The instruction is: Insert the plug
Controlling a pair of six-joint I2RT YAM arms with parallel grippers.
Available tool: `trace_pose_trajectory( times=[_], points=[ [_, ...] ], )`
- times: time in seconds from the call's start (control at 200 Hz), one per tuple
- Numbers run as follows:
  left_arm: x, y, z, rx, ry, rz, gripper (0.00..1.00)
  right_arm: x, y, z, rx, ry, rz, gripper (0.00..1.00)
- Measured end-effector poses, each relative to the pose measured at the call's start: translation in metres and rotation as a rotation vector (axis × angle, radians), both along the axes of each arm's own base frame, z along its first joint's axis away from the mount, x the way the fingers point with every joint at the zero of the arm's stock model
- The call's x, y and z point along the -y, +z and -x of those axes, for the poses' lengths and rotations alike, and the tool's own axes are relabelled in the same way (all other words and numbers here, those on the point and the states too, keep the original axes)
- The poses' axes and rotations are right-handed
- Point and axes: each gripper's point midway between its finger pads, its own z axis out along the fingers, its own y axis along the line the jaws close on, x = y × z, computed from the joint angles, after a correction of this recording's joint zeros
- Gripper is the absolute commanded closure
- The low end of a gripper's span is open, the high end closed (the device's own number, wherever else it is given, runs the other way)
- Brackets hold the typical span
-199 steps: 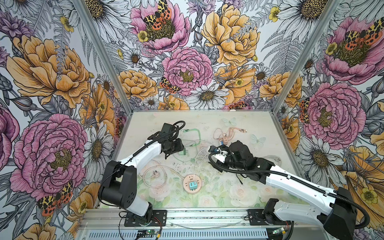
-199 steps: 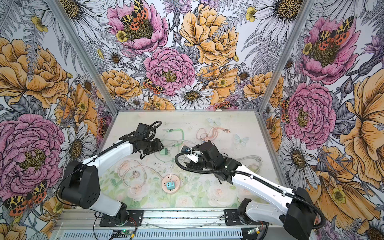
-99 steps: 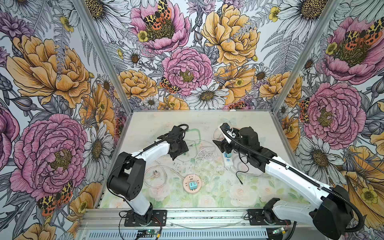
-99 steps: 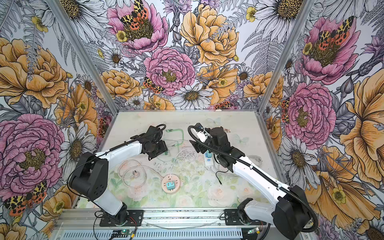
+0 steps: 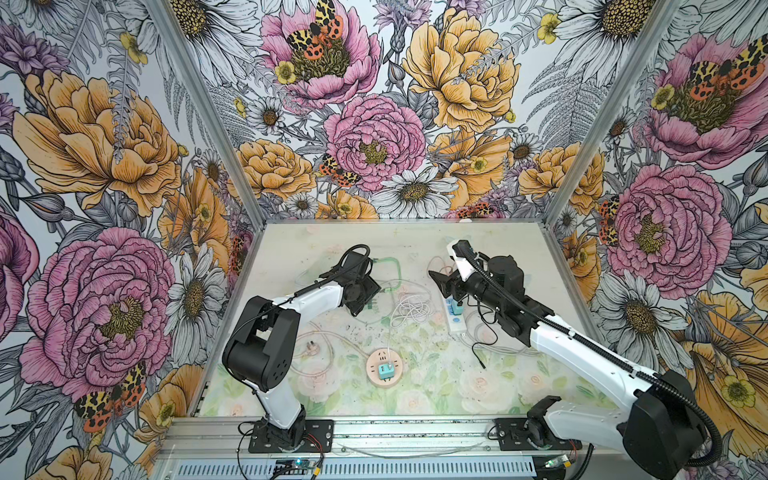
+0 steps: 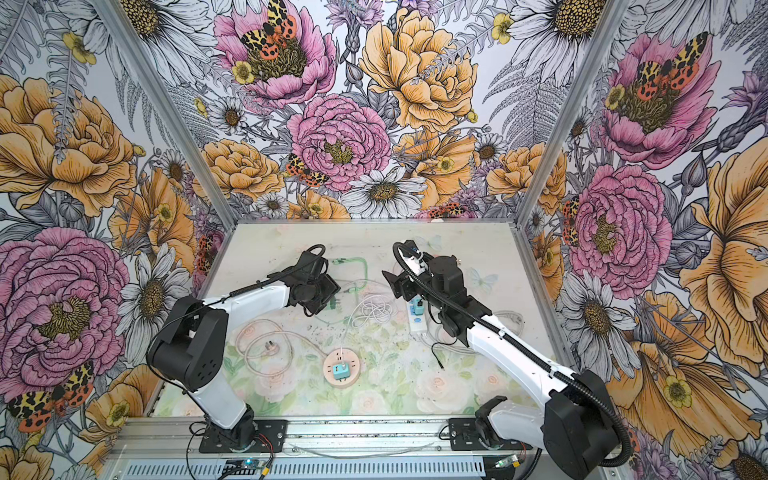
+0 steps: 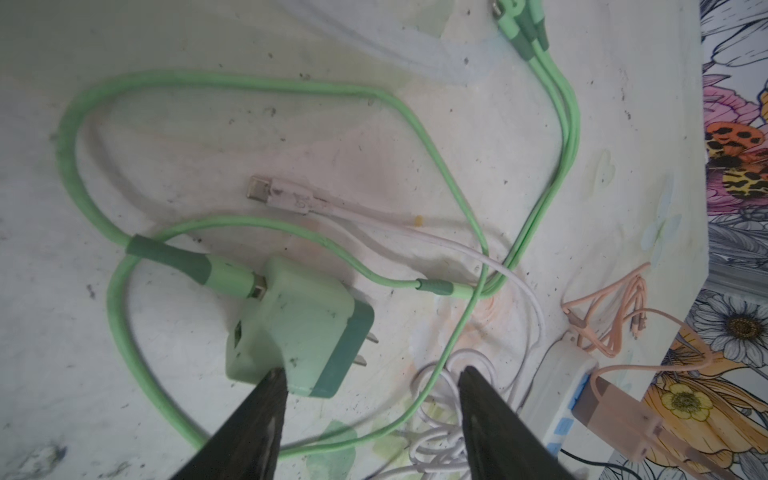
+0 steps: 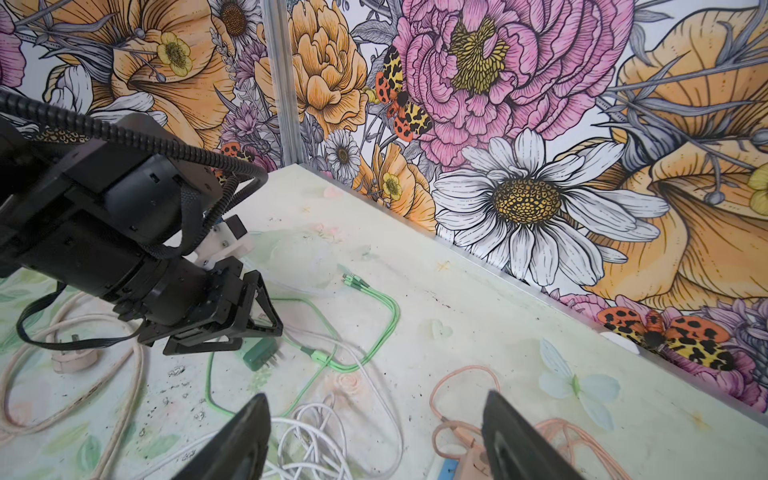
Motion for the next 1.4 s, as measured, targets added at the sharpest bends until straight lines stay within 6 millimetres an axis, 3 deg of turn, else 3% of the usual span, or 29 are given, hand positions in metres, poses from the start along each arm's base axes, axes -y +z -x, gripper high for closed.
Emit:
trace_pose_trajectory(
  times=[0.315, 0.651, 0.871, 1.101, 1.286, 1.401],
  points=[
    [0.0, 0.001, -0.024, -0.028, 0.058, 0.036, 0.34, -0.002, 0.004, -0.003, 0.015, -0.005, -0.033, 0.2],
    [0.001, -0.002, -0.006, -0.093, -0.001, -0.019, 0.36, -0.002, -0.006, -0.001, 0.003, 0.001, -0.034, 0.2],
    [0.009, 0.026, -0.01, -0.065, -0.091, -0.077, 0.35, -0.007, -0.013, -0.002, -0.026, 0.016, -0.048, 0.2],
    [0.008, 0.026, -0.008, -0.074, -0.09, -0.078, 0.34, -0.009, -0.014, -0.001, -0.043, 0.024, -0.066, 0.21],
    [0.012, 0.026, -0.019, -0.064, -0.105, -0.084, 0.37, -0.01, -0.011, -0.001, -0.034, 0.031, -0.086, 0.21],
    [0.011, 0.02, -0.031, -0.06, -0.129, -0.104, 0.47, -0.011, -0.01, 0.0, -0.033, 0.035, -0.1, 0.21]
  ],
)
